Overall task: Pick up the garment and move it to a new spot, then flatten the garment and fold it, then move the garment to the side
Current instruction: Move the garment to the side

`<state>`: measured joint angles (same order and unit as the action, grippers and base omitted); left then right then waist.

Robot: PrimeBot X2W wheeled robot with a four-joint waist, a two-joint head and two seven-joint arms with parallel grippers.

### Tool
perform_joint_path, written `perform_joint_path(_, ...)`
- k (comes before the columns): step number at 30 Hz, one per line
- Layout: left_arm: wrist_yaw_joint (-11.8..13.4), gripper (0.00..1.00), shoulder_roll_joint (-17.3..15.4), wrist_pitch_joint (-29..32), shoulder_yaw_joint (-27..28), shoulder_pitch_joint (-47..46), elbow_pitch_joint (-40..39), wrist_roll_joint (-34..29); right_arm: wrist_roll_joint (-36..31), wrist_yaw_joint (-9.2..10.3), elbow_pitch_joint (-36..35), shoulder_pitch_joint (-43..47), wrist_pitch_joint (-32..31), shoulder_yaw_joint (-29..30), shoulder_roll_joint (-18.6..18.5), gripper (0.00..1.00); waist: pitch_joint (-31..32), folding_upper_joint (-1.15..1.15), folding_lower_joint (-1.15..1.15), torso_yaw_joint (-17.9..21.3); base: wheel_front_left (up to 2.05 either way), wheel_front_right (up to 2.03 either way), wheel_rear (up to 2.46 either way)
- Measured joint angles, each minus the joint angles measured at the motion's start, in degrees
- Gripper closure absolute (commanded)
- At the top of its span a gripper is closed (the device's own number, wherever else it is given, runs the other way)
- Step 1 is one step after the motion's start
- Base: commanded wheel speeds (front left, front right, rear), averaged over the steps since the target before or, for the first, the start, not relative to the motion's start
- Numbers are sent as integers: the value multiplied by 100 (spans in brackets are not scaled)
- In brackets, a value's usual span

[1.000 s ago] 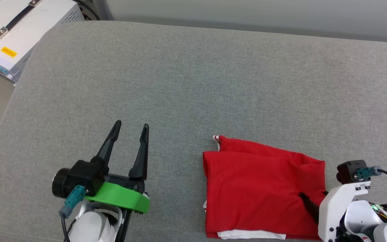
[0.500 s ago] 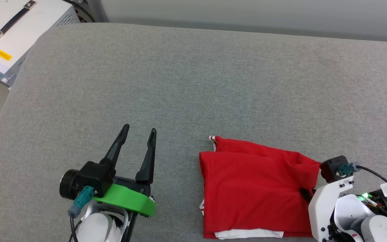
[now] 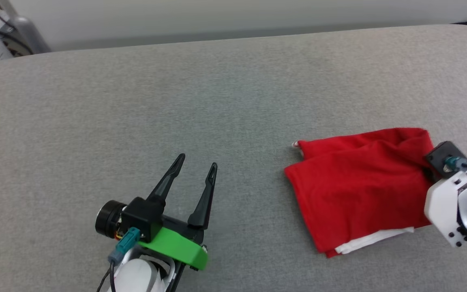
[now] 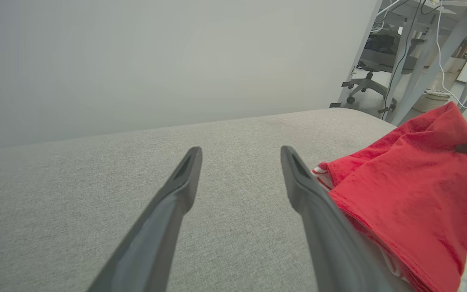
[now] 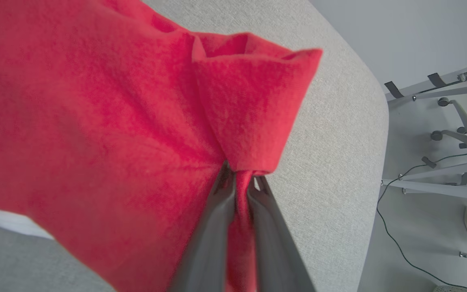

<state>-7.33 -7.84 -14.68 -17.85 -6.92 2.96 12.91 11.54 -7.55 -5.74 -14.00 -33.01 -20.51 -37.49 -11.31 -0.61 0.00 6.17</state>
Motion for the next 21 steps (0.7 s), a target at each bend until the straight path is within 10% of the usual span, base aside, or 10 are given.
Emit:
perform_joint_path(11, 0, 0, -409, 1, -370, -693, -305, -131, -209, 0, 849, -569, 405, 434, -821, 100, -682, 0, 0, 882, 0, 0, 0)
perform_joint_path(21, 0, 0, -871, 1, -642, -1252, -808, -237, -497, -1, 2663, -1248, 1553, 1502, -651, 100, -1651, 0, 1, 1259, 0, 0, 0)
